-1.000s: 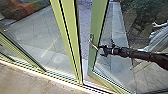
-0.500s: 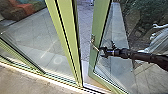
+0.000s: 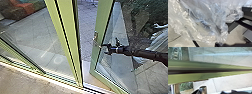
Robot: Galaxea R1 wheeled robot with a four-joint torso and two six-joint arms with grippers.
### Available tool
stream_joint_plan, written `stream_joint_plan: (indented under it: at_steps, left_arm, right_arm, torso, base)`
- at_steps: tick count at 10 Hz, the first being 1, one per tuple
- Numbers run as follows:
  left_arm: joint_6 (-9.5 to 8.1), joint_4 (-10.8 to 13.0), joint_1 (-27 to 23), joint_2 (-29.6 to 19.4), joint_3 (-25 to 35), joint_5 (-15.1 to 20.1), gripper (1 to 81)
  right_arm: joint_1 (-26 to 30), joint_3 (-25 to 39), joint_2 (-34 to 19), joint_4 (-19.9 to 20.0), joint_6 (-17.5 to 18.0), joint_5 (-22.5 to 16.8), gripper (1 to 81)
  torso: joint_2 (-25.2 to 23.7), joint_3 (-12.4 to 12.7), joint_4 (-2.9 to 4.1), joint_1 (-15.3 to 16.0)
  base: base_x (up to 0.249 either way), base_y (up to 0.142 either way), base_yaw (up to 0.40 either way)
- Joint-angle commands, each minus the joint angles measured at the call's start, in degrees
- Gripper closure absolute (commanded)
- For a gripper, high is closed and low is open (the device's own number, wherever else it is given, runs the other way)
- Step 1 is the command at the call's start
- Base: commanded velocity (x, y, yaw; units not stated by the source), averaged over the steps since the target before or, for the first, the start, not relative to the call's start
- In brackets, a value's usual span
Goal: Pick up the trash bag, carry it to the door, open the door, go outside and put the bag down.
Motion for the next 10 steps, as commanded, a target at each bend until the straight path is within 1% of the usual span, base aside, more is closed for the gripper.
stream_joint_plan:
  at_steps: [1,4,8,10]
  left_arm:
    - [0.07,-0.04,0.98,-0.62,0.81,5.64,81.1]
    - [0.07,-0.04,1.16,-0.71,0.81,5.73,81.1]
    - [0.07,-0.04,1.34,-0.88,0.90,5.82,81.1]
    - [0.07,0.04,1.34,-0.71,0.90,5.81,81.1]
  right_arm:
    - [5.41,-2.03,-7.64,2.18,2.02,-13.96,1.0]
    - [6.11,-0.97,-11.42,2.71,2.11,-13.60,1.0]
    - [7.33,-0.89,-13.01,2.89,2.11,-13.60,1.0]
    - [8.74,0.52,-15.81,3.15,2.11,-13.60,1.0]
  torso:
    - [-0.03,0.00,0.00,0.00]
    - [-0.03,0.00,0.00,0.00]
    - [-0.03,-0.09,-0.02,0.02]
    - [-0.03,-0.11,-0.02,0.05]
  base:
    - [0.000,0.000,0.000]
    - [0.000,0.000,0.000]
    - [0.000,0.000,0.000]
    - [0.000,0.000,0.000]
